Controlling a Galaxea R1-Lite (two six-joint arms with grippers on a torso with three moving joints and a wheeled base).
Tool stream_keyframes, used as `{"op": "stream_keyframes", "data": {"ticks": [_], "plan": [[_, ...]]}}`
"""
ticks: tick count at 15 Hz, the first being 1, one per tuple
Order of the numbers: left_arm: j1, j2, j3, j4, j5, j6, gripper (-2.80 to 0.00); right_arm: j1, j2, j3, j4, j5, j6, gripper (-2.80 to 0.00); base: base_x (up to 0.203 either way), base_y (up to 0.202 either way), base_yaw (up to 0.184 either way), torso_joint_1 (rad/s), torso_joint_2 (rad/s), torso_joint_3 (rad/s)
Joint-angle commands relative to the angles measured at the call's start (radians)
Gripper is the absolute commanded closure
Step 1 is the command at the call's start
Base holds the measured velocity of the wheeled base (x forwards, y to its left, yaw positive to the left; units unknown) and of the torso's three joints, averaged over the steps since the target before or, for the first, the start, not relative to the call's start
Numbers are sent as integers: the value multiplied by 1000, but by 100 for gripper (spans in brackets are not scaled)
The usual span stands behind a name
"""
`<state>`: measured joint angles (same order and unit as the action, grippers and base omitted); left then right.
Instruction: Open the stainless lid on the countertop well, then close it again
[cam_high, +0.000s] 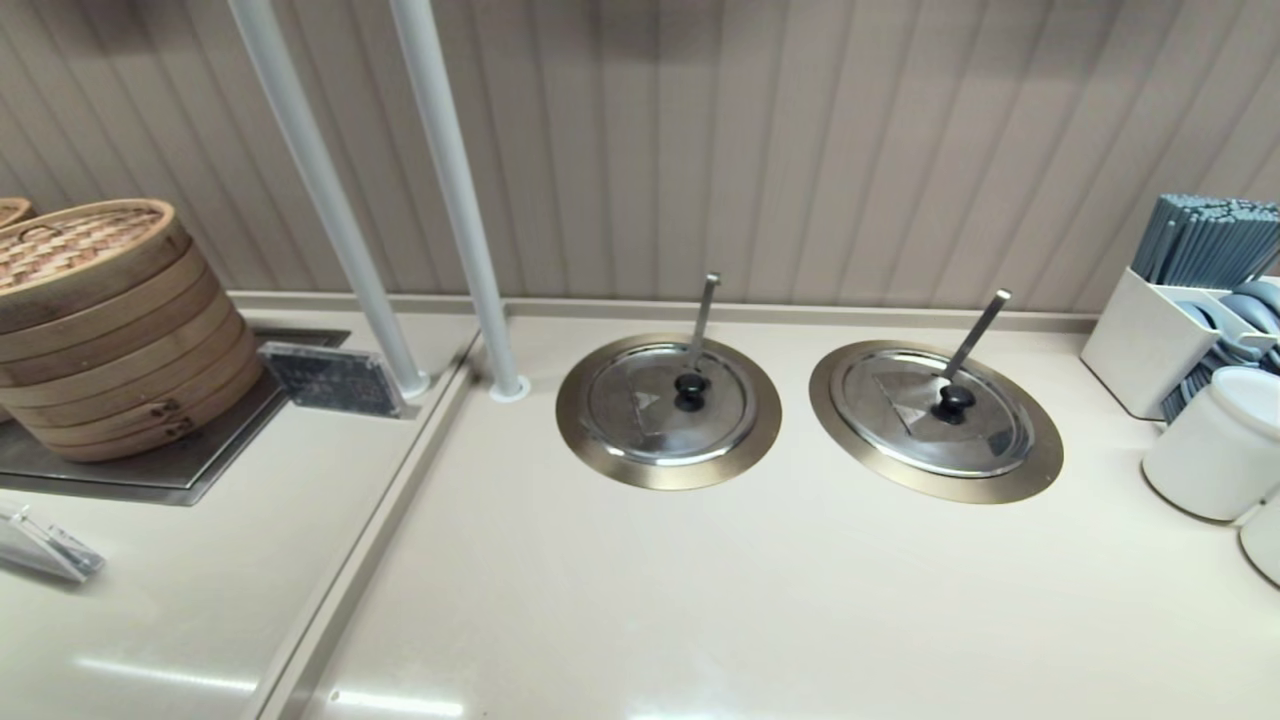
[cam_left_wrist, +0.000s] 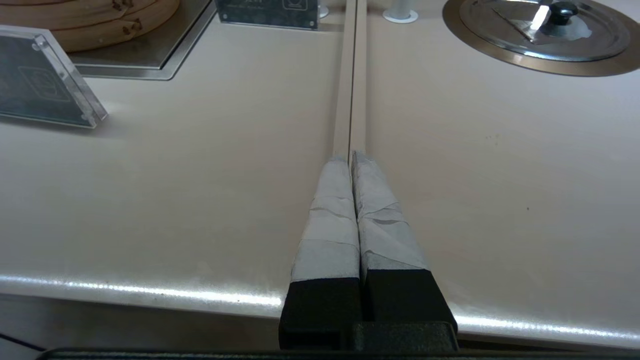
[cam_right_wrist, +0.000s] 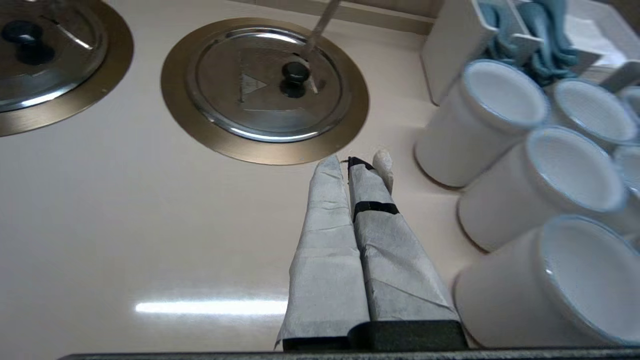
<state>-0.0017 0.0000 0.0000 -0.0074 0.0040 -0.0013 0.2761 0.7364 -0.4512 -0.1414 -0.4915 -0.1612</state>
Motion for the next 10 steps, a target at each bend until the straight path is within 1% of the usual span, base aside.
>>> {"op": "stream_keyframes", "data": {"ticks": [1,3,4,7,8,9,10], "plan": [[0,0,0,0,1,0,0,-99,-321,21,84,-2,-35,0,0,0,0,0,0,0],[0,0,0,0,1,0,0,-188,-470,29,166,2,-47,0,0,0,0,0,0,0],[0,0,0,0,1,0,0,-219,-517,42,191,6,-45,0,0,0,0,0,0,0],[0,0,0,0,1,0,0,-258,-688,113,262,23,-69,0,0,0,0,0,0,0],[0,0,0,0,1,0,0,-263,-732,146,273,37,-62,0,0,0,0,0,0,0],[0,0,0,0,1,0,0,-266,-744,195,275,100,-24,0,0,0,0,0,0,0],[0,0,0,0,1,0,0,-268,-741,232,275,246,13,0,0,0,0,0,0,0]]}}
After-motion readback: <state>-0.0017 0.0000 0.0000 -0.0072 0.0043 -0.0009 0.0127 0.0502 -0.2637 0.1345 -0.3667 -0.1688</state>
